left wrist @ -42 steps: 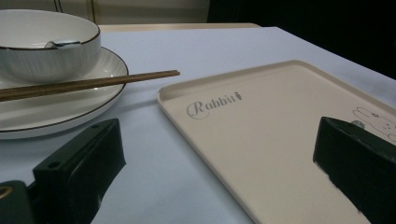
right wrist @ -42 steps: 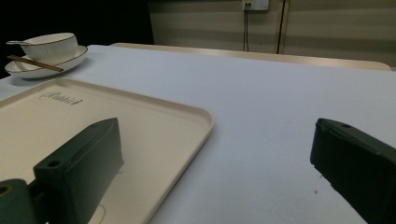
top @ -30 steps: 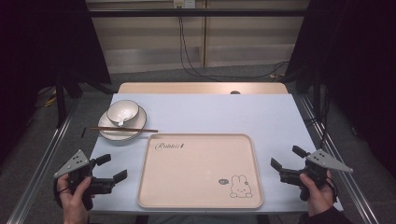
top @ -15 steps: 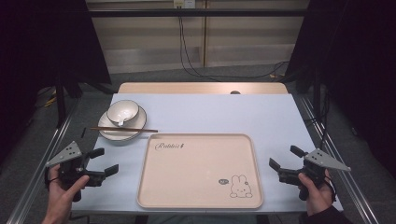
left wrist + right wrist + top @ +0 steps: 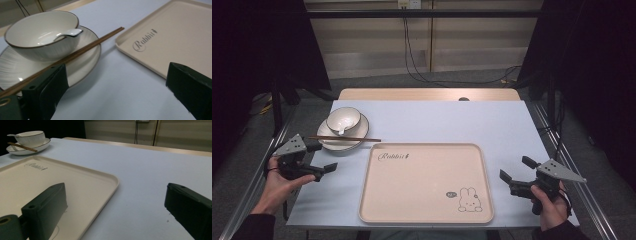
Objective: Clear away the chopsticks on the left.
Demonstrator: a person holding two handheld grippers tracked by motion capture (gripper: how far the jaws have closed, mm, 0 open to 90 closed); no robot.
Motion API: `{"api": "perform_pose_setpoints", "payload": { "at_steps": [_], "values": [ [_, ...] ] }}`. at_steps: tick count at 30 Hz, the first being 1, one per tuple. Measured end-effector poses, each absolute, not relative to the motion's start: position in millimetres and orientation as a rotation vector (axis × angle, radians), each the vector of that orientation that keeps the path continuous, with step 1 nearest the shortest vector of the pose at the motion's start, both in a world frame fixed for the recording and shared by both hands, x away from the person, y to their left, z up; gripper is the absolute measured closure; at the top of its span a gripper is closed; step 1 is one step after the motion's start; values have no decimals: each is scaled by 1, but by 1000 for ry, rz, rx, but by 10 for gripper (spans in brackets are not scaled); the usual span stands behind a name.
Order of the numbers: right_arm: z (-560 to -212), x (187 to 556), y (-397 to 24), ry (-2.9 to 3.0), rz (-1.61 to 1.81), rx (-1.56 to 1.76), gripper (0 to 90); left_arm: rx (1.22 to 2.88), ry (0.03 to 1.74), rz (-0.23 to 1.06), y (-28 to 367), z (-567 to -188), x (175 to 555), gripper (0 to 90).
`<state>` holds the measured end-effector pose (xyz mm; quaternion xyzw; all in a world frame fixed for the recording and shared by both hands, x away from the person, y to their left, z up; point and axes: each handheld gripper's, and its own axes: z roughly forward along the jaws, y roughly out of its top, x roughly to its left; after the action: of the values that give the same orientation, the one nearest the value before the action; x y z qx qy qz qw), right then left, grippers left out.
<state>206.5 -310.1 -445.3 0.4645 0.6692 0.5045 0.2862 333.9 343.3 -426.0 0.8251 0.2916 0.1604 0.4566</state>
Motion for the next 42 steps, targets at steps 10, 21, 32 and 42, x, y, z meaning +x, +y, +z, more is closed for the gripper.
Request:
{"api": "perform_pose_setpoints", "payload": {
  "at_steps": [10,21,32,42],
  "values": [
    [-445,207,-309,1798,1353,1239,41,2054,729,422,349,-428,370,76],
    [-445,206,-310,1797,1356,1242,42,2100,764,376,354,-441,399,226],
    [-446,206,-309,1799,1366,1247,42,2159,734,379,355,-450,419,482],
    [-446,206,-311,1790,1373,1255,45,2209,719,395,354,-453,423,567]
  ]
}}
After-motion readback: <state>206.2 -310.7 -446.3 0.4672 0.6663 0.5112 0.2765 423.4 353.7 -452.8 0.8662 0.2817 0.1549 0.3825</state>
